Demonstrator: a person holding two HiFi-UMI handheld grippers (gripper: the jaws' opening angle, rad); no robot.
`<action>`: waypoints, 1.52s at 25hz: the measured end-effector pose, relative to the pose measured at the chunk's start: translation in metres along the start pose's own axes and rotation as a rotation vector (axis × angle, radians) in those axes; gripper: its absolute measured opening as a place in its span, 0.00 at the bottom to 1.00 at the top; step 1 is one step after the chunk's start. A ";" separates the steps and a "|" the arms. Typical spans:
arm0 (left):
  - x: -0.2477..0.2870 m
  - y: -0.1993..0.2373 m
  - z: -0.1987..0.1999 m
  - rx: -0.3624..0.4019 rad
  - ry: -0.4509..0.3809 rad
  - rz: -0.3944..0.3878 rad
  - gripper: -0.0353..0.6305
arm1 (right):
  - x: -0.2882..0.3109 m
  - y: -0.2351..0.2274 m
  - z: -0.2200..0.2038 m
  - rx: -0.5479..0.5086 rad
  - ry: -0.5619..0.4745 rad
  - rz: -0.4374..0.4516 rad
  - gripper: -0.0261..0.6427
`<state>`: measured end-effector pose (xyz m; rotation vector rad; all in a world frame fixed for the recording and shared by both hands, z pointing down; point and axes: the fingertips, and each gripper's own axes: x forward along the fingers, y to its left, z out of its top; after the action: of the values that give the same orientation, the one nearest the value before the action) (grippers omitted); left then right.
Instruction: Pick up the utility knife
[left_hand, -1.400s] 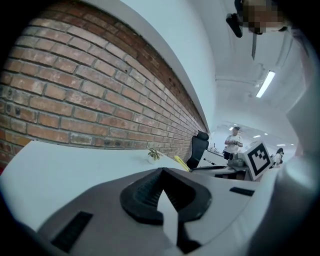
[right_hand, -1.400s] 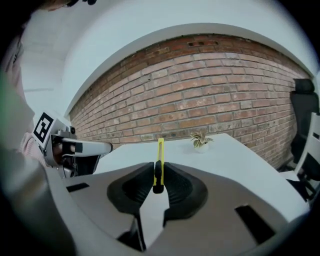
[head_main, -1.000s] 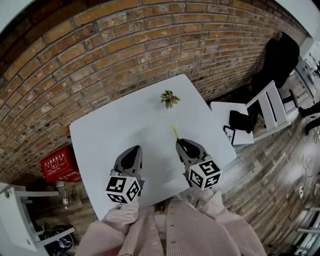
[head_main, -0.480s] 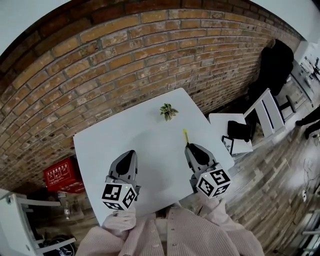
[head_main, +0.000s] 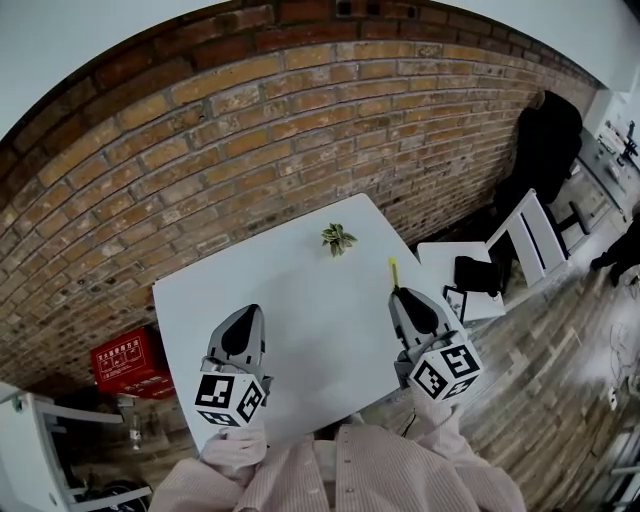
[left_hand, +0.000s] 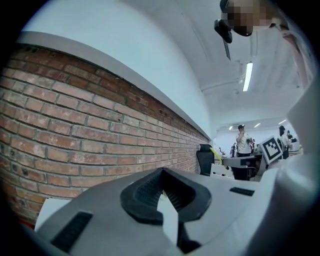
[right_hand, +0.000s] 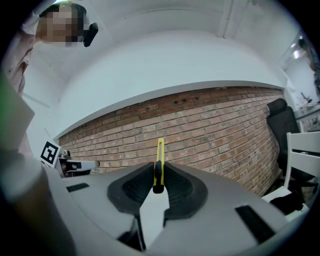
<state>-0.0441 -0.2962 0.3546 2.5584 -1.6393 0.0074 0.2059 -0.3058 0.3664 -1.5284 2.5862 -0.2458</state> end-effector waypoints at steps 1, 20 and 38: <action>-0.001 0.001 0.002 0.004 -0.004 0.003 0.04 | -0.002 -0.001 0.004 -0.001 -0.007 -0.003 0.14; -0.011 0.003 0.017 0.030 -0.034 0.039 0.04 | -0.021 -0.007 0.026 -0.025 -0.062 -0.021 0.13; -0.006 -0.001 0.013 0.048 -0.021 0.039 0.04 | -0.021 -0.011 0.026 -0.029 -0.065 -0.041 0.13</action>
<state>-0.0460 -0.2915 0.3415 2.5691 -1.7170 0.0239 0.2306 -0.2943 0.3436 -1.5738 2.5214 -0.1601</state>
